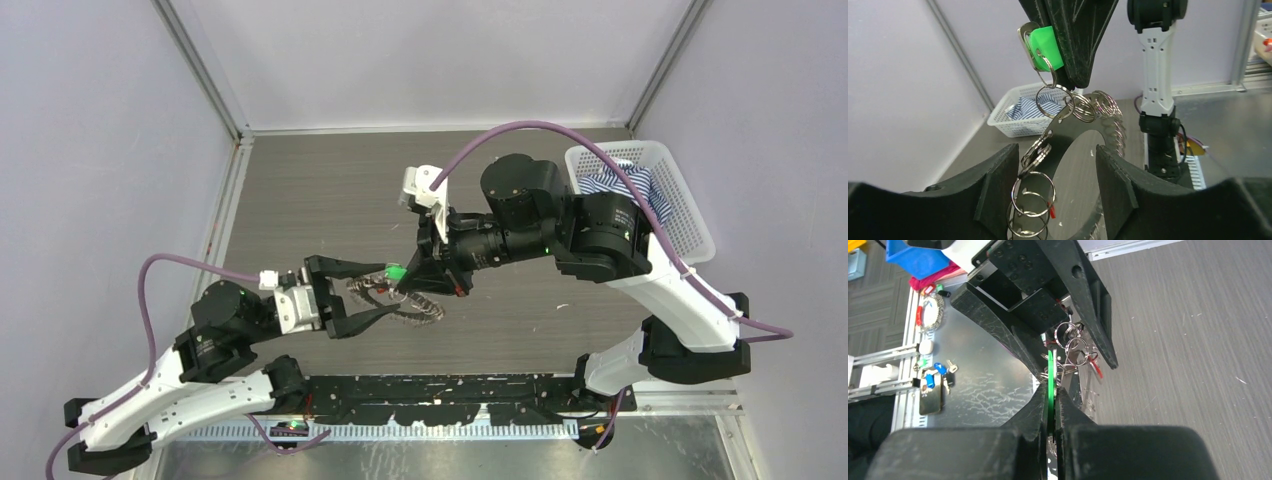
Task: Remove the keys from the keyring
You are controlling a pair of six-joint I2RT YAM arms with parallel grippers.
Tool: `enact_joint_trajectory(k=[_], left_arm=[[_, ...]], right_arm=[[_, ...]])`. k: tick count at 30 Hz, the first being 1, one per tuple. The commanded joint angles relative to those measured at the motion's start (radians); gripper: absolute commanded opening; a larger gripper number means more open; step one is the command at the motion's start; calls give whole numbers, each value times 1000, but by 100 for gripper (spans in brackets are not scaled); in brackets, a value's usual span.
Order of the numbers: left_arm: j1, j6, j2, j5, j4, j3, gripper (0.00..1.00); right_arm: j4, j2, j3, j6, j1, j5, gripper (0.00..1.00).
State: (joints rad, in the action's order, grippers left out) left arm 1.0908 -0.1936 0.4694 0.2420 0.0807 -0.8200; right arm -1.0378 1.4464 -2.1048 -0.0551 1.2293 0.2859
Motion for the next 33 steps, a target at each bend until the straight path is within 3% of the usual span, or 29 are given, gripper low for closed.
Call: enact_joint_trajectory(k=[1,10,33], left_arm=[[-3,53,36,84,39,-52,59],[-4,55,37,21,-43,-56,57],[-3,187,74,84,-263,16,52]], right_arm=[[-3,-31,-18,-5,4,85,1],[-47,-35,-11,-1,6,111,1],[-53,-17,-12,-2,53,-32,1]])
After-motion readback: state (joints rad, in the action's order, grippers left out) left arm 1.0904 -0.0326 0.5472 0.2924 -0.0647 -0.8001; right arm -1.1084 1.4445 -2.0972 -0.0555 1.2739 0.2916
